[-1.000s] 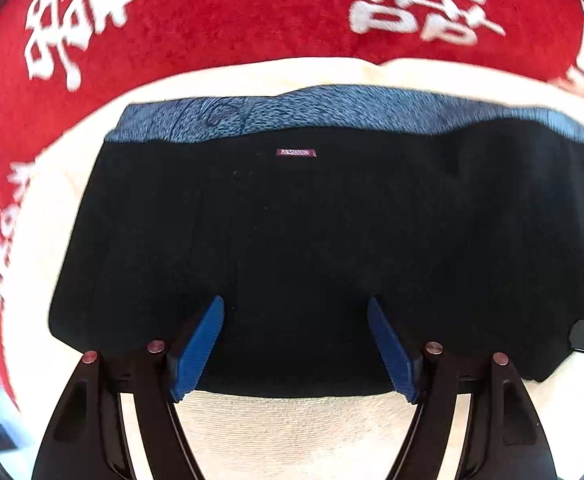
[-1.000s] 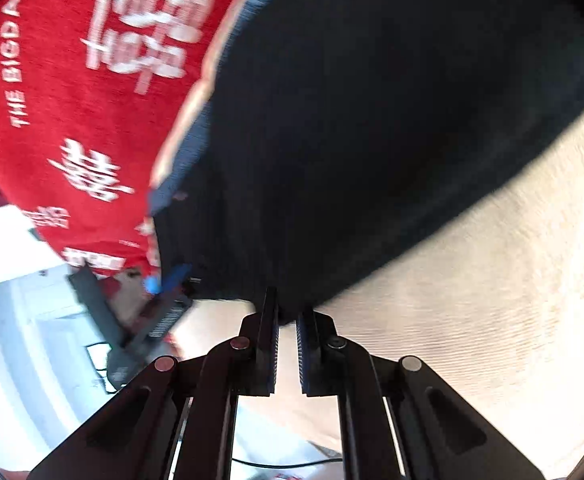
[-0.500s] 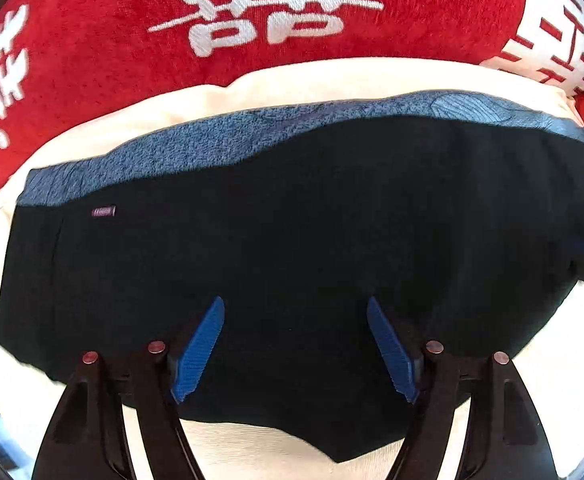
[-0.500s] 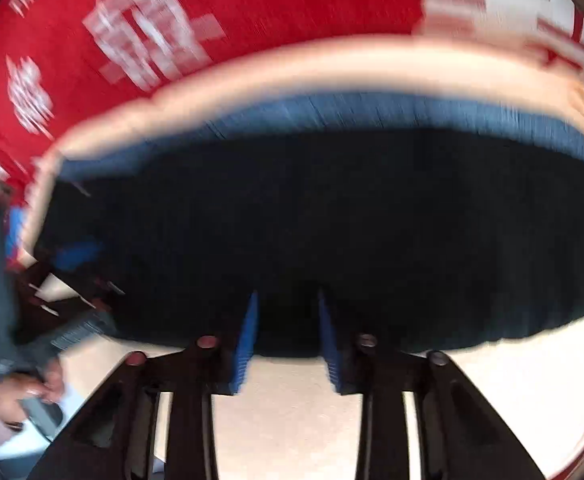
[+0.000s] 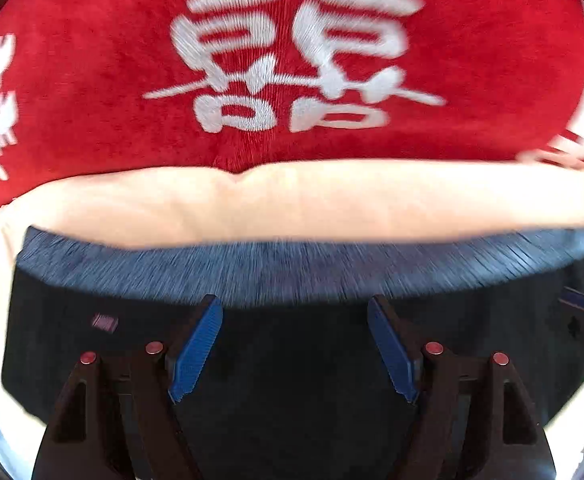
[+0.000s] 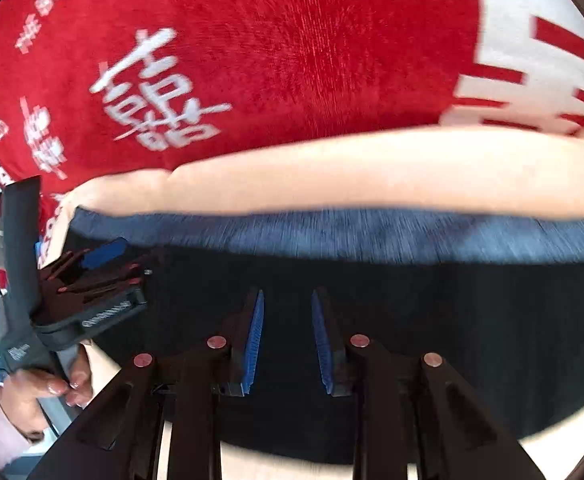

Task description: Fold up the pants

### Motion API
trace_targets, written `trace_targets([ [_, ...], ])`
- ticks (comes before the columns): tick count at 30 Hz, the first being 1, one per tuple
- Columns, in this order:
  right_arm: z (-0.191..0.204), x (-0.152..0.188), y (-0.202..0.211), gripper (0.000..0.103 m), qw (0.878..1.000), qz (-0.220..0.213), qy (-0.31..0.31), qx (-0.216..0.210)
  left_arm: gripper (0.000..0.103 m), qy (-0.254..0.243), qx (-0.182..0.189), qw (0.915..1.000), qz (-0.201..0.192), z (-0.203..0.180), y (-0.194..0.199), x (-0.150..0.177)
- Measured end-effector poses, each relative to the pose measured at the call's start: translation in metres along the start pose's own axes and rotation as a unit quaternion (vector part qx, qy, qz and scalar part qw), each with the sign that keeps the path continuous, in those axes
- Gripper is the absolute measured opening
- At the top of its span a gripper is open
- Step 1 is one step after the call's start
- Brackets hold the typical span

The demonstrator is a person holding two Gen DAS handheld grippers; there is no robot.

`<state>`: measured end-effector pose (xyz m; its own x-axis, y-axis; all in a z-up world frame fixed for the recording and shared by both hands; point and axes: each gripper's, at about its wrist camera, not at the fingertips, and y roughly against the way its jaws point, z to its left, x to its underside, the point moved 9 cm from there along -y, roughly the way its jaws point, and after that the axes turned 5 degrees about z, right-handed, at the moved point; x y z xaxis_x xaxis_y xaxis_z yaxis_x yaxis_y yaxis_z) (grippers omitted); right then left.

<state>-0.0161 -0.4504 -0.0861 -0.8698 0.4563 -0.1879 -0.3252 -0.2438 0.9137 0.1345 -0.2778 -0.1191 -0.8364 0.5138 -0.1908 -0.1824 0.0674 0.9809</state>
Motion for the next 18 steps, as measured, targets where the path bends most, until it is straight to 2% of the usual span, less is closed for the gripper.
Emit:
trace_targets([
  [1, -0.006, -0.004, -0.009, 0.028, 1.0, 0.009, -0.004, 0.009, 0.076, 0.005, 0.0, 1.0, 0.004, 0.0, -0.011, -0.004],
  [3, -0.02, -0.009, -0.023, 0.02, 1.0, 0.015, -0.006, 0.017, 0.077, 0.019, 0.002, 0.9998, -0.006, 0.005, -0.021, -0.012],
  [4, -0.023, -0.012, -0.022, 0.02, 1.0, 0.002, -0.003, 0.013, 0.087, 0.027, -0.002, 0.9996, -0.002, 0.01, -0.026, -0.013],
  [5, -0.031, -0.017, -0.02, 0.012, 1.0, -0.005, 0.004, 0.027, 0.093, 0.041, -0.003, 0.9992, -0.001, 0.018, -0.029, -0.013],
  [6, -0.038, -0.02, -0.018, 0.01, 0.999, -0.007, 0.006, 0.034, 0.093, 0.051, 0.002, 0.9987, 0.001, 0.023, -0.032, -0.013],
  [8, -0.056, -0.024, -0.011, 0.011, 0.997, -0.015, -0.003, 0.076, 0.093, 0.062, 0.003, 0.9981, 0.005, 0.032, -0.034, -0.014],
  [9, -0.07, -0.026, -0.005, 0.015, 0.995, -0.017, -0.02, 0.092, 0.093, 0.061, -0.008, 0.9981, 0.007, 0.036, -0.031, -0.014],
  [11, -0.084, -0.026, 0.007, 0.017, 0.995, -0.021, -0.061, 0.073, 0.093, 0.055, -0.017, 0.9983, 0.007, 0.039, -0.023, -0.015],
  [13, -0.091, -0.018, 0.023, 0.027, 0.995, -0.026, -0.081, 0.051, 0.093, 0.045, -0.007, 0.999, 0.002, 0.031, -0.007, -0.01],
  [15, -0.09, -0.006, 0.036, 0.046, 0.996, -0.028, -0.08, 0.042, 0.093, 0.03, 0.004, 0.9995, 0.003, 0.016, 0.007, 0.001],
  [18, -0.082, 0.029, 0.049, 0.05, 0.997, -0.016, -0.074, 0.028, 0.093, -0.005, 0.025, 0.9997, 0.007, -0.016, 0.013, 0.019],
])
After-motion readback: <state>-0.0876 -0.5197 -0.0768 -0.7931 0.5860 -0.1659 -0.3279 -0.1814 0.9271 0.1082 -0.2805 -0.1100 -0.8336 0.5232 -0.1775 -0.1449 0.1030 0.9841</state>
